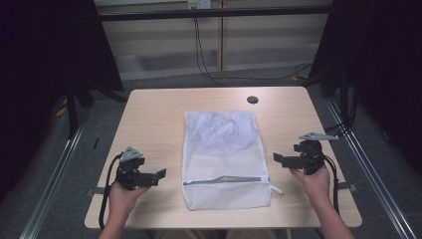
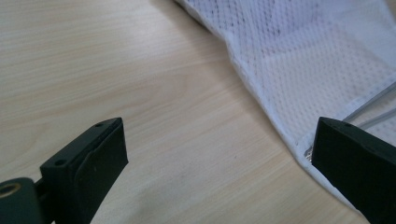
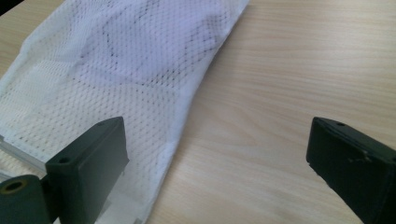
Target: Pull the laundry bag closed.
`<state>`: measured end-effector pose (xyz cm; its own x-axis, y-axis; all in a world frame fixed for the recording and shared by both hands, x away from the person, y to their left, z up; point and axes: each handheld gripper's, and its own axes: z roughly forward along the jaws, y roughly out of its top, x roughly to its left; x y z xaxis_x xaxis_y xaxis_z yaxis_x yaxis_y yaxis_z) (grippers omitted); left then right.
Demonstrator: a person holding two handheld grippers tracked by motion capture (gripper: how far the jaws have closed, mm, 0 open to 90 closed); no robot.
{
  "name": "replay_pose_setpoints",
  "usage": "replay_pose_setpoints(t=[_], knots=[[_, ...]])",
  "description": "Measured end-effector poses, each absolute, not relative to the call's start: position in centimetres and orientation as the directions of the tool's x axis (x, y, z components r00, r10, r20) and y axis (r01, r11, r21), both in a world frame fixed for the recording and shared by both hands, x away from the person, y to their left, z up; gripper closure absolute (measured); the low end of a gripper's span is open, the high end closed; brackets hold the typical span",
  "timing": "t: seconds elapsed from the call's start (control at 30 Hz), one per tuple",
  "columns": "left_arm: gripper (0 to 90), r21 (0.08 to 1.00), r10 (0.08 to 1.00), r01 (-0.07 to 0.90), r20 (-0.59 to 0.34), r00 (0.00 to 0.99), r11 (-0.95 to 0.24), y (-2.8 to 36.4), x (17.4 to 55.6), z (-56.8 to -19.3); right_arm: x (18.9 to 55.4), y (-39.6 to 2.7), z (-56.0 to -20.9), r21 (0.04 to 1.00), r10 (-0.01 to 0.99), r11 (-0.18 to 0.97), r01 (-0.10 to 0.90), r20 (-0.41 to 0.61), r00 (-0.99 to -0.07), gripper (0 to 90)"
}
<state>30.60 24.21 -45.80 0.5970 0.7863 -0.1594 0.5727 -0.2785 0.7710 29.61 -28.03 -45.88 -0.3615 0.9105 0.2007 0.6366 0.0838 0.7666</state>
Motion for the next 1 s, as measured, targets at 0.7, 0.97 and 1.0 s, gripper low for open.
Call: replay_pose_setpoints(t=[0.7, 0.97, 1.0], knots=[[0.8, 0.774, 0.701, 0.54, -0.181, 0.69, -0.332, 23.9, 31.1, -46.3, 29.2, -23.1, -44.1, 0.731, 0.876, 0.212, 0.649, 0.153, -0.458, 4.7], [0.3, 0.813, 0.67, 0.508, -0.21, 0.712, -0.284, 23.9, 31.2, -46.2, 29.0, -22.0, -43.6, 0.728, 0.858, 0.217, 0.65, 0.176, -0.483, 5.4], [0.3, 0.813, 0.666, 0.507, -0.211, 0.716, -0.287, 24.0, 31.2, -46.2, 29.0, -21.9, -43.5, 0.727, 0.857, 0.214, 0.652, 0.18, -0.483, 5.4]])
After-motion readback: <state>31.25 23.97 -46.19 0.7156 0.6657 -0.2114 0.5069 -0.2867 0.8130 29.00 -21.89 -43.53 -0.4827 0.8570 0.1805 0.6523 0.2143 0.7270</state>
